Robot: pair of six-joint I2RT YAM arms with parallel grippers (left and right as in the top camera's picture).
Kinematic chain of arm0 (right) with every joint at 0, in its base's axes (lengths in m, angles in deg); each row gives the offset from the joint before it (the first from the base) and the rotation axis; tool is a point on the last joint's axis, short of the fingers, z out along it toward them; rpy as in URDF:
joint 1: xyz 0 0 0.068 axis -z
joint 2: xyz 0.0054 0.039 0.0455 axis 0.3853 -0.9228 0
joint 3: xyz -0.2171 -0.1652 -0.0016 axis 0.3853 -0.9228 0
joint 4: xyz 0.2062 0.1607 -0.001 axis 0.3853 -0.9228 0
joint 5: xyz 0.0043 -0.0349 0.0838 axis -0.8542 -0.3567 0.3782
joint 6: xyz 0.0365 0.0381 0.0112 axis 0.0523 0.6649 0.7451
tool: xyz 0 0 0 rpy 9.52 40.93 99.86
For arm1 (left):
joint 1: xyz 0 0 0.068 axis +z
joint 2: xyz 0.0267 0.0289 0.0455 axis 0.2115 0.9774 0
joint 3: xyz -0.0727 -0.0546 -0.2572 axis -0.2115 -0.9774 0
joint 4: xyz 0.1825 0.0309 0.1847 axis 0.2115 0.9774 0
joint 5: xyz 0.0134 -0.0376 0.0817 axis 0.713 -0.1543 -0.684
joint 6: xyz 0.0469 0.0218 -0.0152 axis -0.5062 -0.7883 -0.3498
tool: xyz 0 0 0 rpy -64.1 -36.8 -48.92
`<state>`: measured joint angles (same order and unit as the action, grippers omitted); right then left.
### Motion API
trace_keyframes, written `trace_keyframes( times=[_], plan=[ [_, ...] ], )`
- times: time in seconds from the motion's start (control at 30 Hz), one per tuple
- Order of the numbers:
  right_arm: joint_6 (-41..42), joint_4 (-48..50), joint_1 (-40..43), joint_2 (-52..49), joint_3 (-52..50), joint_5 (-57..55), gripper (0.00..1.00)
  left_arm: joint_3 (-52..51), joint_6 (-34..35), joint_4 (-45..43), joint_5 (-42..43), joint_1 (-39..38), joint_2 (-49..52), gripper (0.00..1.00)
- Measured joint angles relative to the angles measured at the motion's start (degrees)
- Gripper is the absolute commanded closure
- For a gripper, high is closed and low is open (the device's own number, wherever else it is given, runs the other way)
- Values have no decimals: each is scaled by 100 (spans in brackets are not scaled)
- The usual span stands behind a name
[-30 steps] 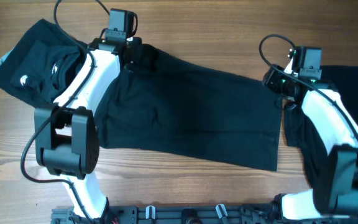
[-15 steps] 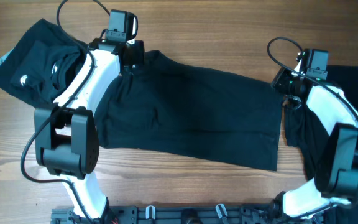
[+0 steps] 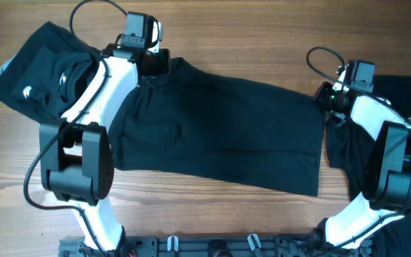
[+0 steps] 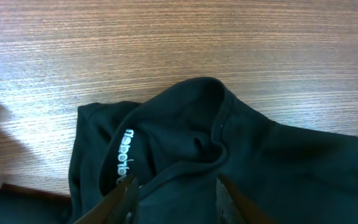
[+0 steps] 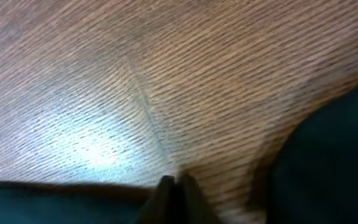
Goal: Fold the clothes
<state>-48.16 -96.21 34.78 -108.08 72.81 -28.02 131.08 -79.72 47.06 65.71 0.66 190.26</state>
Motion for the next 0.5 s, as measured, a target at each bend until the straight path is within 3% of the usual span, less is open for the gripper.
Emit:
trace_keyframes(
  times=[0.17, 0.33, 0.5],
  plan=[
    [2, -245, 20, 186, 0, 72, 96, 0, -13, 52, 341, -2, 0, 54],
    [2, -636, 20, 1207, -15, 234, 96, 0, -140, 44, 501, -61, 7, 50],
    [2, -870, 20, 1727, -15, 306, 96, 2, -459, -518, 516, -210, 238, 50]
  ],
)
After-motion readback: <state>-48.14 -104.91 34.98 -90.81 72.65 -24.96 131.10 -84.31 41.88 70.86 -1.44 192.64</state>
